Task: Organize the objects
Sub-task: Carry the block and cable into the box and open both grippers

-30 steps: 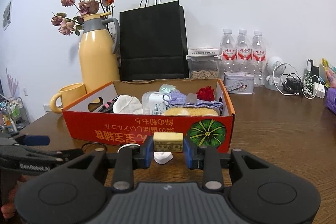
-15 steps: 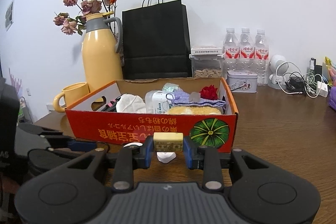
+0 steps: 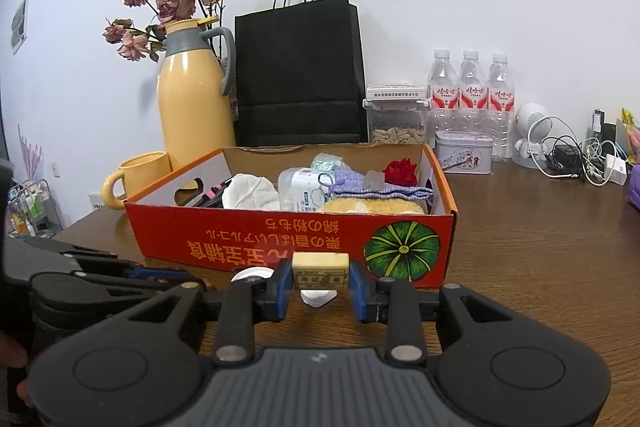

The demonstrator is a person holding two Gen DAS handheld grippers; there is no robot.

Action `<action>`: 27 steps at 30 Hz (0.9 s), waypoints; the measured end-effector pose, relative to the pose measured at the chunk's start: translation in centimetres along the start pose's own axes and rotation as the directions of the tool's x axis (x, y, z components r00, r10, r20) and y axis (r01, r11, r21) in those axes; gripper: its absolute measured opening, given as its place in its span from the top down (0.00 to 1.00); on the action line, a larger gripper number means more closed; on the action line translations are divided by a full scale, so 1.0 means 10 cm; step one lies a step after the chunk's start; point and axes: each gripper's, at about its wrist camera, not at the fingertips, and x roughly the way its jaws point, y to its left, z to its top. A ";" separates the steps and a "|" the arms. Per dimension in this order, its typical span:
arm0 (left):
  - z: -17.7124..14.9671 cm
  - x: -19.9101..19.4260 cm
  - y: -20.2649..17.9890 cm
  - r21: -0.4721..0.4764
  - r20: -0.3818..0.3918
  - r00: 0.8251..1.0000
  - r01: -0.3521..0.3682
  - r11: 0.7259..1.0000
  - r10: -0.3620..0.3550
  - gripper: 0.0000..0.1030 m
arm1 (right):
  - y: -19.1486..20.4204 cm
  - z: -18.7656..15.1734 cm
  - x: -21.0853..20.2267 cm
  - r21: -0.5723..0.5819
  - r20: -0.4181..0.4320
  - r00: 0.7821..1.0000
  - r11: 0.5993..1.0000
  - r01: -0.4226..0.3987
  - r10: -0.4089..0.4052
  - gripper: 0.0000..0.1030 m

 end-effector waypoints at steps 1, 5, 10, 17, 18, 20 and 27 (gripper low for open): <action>0.00 -0.04 -0.02 0.003 0.015 1.000 -0.018 1.000 0.018 0.84 | 0.00 0.00 0.00 0.000 0.000 1.000 1.000 0.000 0.000 0.72; 0.00 -0.21 -0.06 -0.007 0.076 0.996 -0.038 0.999 0.039 0.84 | 0.00 0.00 0.00 0.000 0.000 1.000 1.000 -0.001 0.001 0.72; 0.09 -0.42 -0.11 -0.041 0.152 0.986 -0.062 0.997 0.067 0.84 | 0.00 0.03 -0.01 0.000 0.016 1.000 1.000 -0.004 0.004 0.72; 0.53 -0.53 -0.13 -0.070 0.243 0.966 -0.069 0.995 0.084 0.84 | 0.06 0.36 -0.01 -0.072 0.083 0.996 0.997 0.018 -0.012 0.72; 0.60 -0.51 -0.12 -0.078 0.253 0.963 -0.071 0.994 0.089 0.84 | 0.07 0.44 0.01 -0.085 0.094 0.995 0.996 0.030 -0.022 0.72; 0.72 -0.47 -0.10 -0.097 0.266 0.959 -0.076 0.992 0.099 0.84 | 0.05 0.57 0.08 -0.083 0.110 0.993 0.996 0.043 -0.034 0.72; 0.99 -0.15 0.04 -0.171 0.273 0.951 -0.097 0.980 0.142 0.84 | -0.03 0.88 0.51 -0.037 0.121 0.992 0.998 0.051 -0.046 0.72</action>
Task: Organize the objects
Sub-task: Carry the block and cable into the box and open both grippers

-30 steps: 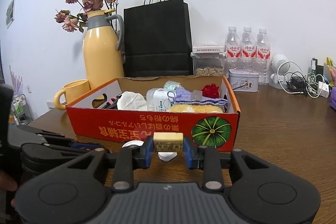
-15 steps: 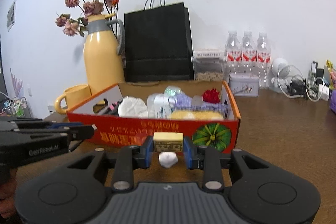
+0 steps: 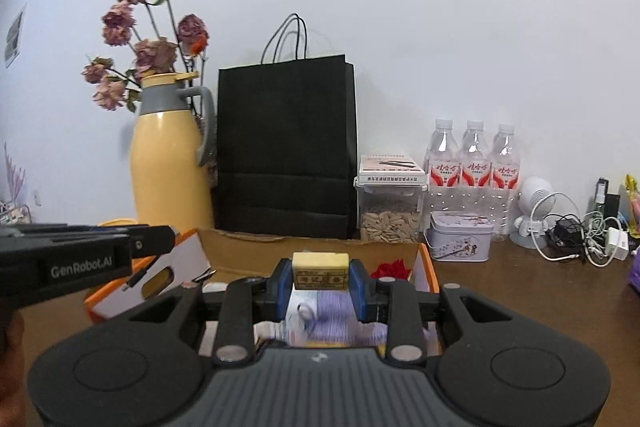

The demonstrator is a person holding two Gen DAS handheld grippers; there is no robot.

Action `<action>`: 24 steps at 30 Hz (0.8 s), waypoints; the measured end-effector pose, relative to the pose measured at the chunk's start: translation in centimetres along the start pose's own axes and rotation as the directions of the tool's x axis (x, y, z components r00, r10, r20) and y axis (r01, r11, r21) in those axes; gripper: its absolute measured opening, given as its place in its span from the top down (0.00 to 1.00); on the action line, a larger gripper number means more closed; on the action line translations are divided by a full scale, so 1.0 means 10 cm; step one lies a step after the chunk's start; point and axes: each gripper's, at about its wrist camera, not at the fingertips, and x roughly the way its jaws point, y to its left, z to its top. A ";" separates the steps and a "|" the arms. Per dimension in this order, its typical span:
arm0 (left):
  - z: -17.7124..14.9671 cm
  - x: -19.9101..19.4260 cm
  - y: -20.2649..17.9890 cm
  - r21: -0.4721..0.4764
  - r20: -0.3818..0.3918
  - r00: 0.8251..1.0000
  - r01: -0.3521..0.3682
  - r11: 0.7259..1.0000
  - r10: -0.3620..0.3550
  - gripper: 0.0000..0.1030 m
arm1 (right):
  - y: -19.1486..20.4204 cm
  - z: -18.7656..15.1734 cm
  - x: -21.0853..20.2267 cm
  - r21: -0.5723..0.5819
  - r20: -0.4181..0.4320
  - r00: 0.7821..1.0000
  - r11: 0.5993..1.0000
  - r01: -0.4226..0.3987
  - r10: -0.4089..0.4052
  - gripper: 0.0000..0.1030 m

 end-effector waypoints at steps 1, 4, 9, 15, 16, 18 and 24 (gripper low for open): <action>0.01 0.07 0.01 -0.006 -0.005 1.000 -0.002 1.000 0.002 0.84 | -0.02 0.01 0.09 0.003 -0.004 1.000 1.000 0.004 -0.004 0.72; 0.02 0.26 0.07 -0.014 -0.026 1.000 -0.007 1.000 0.007 0.84 | -0.07 0.02 0.32 0.012 -0.025 1.000 1.000 0.004 -0.004 0.72; 0.01 0.56 0.17 -0.012 -0.072 0.997 -0.025 1.000 0.024 0.84 | -0.14 -0.02 0.61 -0.001 -0.055 0.998 1.000 0.009 -0.009 0.72; -0.05 0.84 0.27 -0.001 -0.109 0.994 -0.028 1.000 0.028 0.84 | -0.15 -0.08 0.84 -0.026 -0.078 0.997 1.000 0.009 -0.011 0.72; -0.06 0.86 0.27 0.002 -0.112 0.993 -0.027 1.000 0.028 0.84 | -0.15 -0.09 0.86 -0.029 -0.076 0.997 1.000 0.011 -0.013 0.72; -0.06 0.90 0.28 0.005 -0.115 0.993 -0.024 1.000 0.024 0.84 | -0.16 -0.08 0.89 -0.035 -0.078 0.997 0.999 0.011 -0.014 0.72; -0.06 0.91 0.33 -0.033 -0.106 0.994 -0.033 0.999 0.029 0.07 | -0.18 -0.12 0.95 -0.019 -0.115 0.993 1.000 0.013 -0.016 0.56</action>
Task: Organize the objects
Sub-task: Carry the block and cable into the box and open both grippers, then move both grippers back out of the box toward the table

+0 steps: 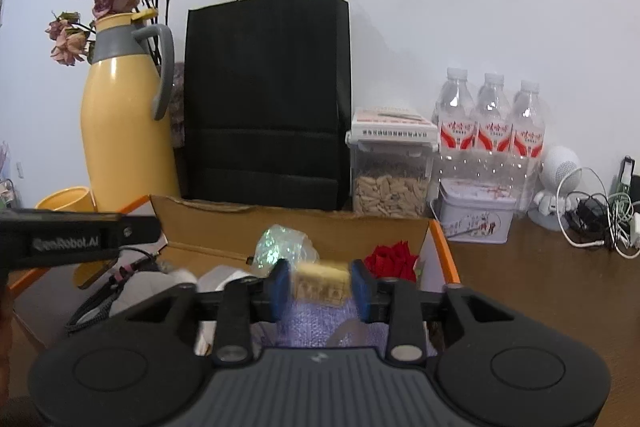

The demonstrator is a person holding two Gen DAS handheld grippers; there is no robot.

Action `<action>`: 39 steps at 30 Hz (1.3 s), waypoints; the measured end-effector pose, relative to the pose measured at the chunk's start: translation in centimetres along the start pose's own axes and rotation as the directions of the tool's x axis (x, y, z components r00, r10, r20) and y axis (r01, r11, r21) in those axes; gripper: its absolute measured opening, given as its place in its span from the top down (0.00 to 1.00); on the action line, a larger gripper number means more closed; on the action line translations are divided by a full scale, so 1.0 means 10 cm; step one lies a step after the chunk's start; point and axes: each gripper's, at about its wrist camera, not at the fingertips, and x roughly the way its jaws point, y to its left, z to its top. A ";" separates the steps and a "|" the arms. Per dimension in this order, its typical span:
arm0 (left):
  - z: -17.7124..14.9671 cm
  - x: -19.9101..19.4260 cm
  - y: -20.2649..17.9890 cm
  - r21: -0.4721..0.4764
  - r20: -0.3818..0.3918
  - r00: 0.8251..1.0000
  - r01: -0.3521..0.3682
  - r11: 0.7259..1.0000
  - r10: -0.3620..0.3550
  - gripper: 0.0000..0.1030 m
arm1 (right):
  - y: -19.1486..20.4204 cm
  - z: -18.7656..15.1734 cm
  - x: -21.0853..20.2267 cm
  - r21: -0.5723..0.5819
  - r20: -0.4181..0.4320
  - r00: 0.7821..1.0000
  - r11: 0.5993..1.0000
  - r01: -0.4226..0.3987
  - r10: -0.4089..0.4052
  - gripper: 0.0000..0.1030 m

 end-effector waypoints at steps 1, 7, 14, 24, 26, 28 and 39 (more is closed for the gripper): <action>0.00 -0.02 0.00 -0.001 0.024 1.000 -0.013 1.000 0.013 0.00 | 0.01 -0.01 -0.01 -0.005 0.004 1.000 1.000 0.004 -0.004 0.36; 0.01 -0.07 -0.03 0.000 0.061 0.998 -0.033 0.999 0.033 0.00 | 0.05 0.00 -0.09 -0.022 0.058 0.998 0.999 0.040 -0.039 0.00; -0.01 -0.06 -0.04 0.004 0.059 0.997 -0.049 0.999 0.049 0.00 | 0.02 0.03 -0.11 -0.012 0.059 0.997 0.999 0.041 -0.040 0.00; -0.04 -0.36 -0.09 -0.014 0.105 0.993 -0.057 0.998 0.058 0.00 | 0.08 0.03 -0.35 -0.032 0.099 0.994 0.998 0.058 -0.055 0.00; -0.07 -0.44 -0.09 -0.020 0.112 0.992 -0.055 0.998 0.057 0.00 | 0.10 0.01 -0.43 -0.046 0.108 0.992 0.997 0.064 -0.059 0.00; -0.11 -0.52 -0.09 -0.028 0.116 0.991 -0.060 0.998 0.063 0.00 | 0.11 -0.03 -0.51 -0.059 0.113 0.992 0.996 0.070 -0.063 0.00; -0.42 -0.88 -0.09 -0.048 0.103 0.991 -0.075 0.996 0.080 0.00 | 0.13 -0.34 -0.94 -0.081 0.089 0.992 0.992 0.094 -0.086 0.00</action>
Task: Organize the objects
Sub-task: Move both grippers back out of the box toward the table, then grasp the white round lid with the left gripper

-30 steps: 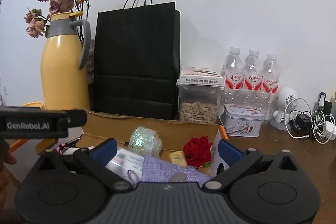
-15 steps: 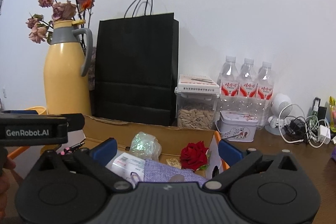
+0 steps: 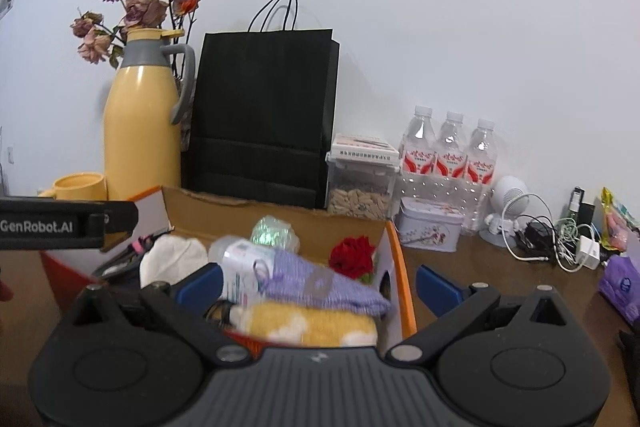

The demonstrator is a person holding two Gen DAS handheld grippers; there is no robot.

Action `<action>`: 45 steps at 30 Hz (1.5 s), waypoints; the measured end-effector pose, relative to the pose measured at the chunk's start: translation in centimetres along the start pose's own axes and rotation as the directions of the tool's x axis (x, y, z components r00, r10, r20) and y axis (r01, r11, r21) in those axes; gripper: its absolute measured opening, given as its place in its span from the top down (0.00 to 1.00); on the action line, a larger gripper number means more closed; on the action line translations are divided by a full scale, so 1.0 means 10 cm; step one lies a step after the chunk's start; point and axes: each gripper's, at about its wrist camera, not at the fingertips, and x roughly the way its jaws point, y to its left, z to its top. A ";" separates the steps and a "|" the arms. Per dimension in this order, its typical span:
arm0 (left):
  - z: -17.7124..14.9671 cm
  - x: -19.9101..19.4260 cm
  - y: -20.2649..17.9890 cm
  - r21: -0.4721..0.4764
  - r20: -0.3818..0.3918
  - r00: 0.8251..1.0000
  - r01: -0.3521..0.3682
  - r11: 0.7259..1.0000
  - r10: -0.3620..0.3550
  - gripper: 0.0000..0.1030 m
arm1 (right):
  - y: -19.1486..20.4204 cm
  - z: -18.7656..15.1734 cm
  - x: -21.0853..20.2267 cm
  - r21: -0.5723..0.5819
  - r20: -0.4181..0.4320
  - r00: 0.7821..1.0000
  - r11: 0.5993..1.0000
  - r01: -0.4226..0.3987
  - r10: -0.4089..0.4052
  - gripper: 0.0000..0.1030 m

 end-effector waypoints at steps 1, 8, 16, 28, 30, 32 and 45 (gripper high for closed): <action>-0.03 -0.04 0.01 -0.002 -0.003 1.000 0.001 1.000 -0.001 0.00 | 0.01 -0.04 -0.05 -0.004 -0.002 1.000 1.000 0.001 -0.001 0.00; -0.25 -0.21 -0.01 0.017 -0.063 0.998 0.012 1.000 -0.010 0.00 | 0.05 -0.33 -0.29 -0.029 -0.070 0.998 1.000 -0.009 0.007 0.00; -0.51 -0.30 -0.12 0.067 -0.142 0.989 0.040 0.997 -0.031 0.00 | -0.06 -0.52 -0.49 -0.008 -0.141 0.990 1.000 0.004 -0.005 0.00; -0.70 -0.07 -0.30 0.100 -0.295 0.955 0.045 0.994 -0.014 0.00 | -0.26 -0.57 -0.44 0.074 -0.193 0.980 0.996 0.053 -0.037 0.00; -0.71 0.00 -0.34 0.098 -0.311 0.950 0.050 0.994 -0.017 0.00 | -0.28 -0.57 -0.42 0.078 -0.202 0.978 0.995 0.068 -0.051 0.00; -0.71 0.06 -0.40 0.110 -0.326 0.945 0.051 0.993 -0.013 0.00 | -0.29 -0.58 -0.40 0.076 -0.220 0.973 0.993 0.092 -0.073 0.00; -0.68 0.22 -0.54 0.109 -0.364 0.931 0.054 0.993 -0.011 0.21 | -0.32 -0.60 -0.35 0.089 -0.241 0.968 0.991 0.098 -0.074 0.00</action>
